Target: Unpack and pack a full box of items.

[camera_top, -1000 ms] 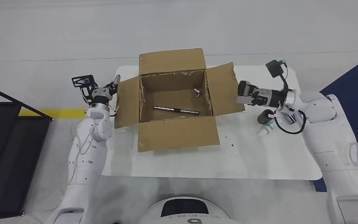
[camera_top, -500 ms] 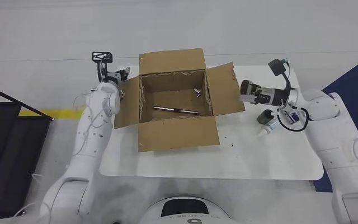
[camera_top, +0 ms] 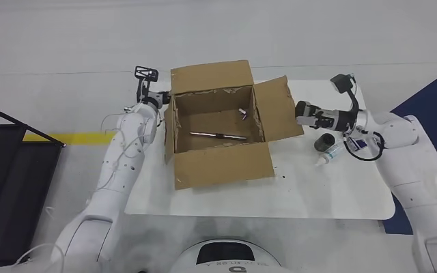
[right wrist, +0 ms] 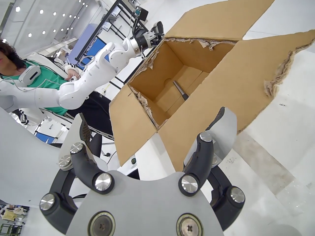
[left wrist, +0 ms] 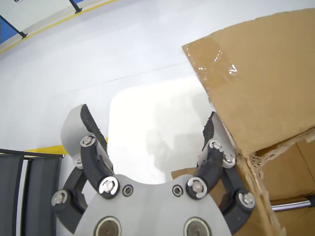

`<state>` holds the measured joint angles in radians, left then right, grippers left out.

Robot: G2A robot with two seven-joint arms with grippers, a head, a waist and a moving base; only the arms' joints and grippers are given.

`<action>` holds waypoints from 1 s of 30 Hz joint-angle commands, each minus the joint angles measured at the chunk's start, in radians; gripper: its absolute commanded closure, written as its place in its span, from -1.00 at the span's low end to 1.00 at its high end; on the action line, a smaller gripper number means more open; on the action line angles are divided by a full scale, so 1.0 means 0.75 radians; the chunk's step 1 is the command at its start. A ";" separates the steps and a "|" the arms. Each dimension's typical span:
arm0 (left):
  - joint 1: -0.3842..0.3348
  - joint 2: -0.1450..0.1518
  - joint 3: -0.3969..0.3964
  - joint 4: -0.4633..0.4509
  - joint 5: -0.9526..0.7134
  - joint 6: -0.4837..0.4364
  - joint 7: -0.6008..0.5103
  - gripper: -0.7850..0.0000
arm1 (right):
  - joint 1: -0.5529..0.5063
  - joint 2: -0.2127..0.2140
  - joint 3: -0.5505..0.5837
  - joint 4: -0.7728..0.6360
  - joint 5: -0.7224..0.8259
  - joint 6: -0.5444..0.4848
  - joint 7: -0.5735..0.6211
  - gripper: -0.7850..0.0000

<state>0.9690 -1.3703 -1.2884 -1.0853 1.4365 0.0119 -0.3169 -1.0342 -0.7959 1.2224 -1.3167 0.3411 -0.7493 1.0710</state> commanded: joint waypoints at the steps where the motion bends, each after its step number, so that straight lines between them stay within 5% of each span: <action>1: 0.027 0.004 -0.007 -0.033 0.007 -0.017 -0.006 -1.00 | 0.018 0.005 -0.010 0.015 0.013 0.007 0.007 -1.00; 16: 0.173 0.035 -0.143 -0.218 -0.009 0.021 0.069 -1.00 | 0.204 -0.018 -0.079 0.224 -0.255 -0.003 -0.148 -1.00; 20: 0.179 0.036 -0.149 -0.222 -0.013 0.024 0.076 -1.00 | 0.253 -0.042 -0.165 0.266 -0.322 0.082 -0.119 -0.55; 22: 0.179 0.036 -0.149 -0.222 -0.013 0.024 0.076 -1.00 | 0.280 -0.054 -0.205 0.288 -0.332 0.103 -0.078 -0.07; 26: 0.179 0.036 -0.149 -0.222 -0.013 0.024 0.076 -1.00 | 0.319 -0.072 -0.252 0.328 -0.313 0.098 -0.025 0.20; 30: 0.179 0.036 -0.149 -0.222 -0.013 0.024 0.076 -1.00 | 0.337 -0.077 -0.265 0.359 -0.288 0.089 0.021 1.00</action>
<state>1.1031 -1.3431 -1.4003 -1.2521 1.4264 0.0299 -0.2597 -0.7827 -0.8538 1.0244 -1.0508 0.1217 -0.6827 1.0790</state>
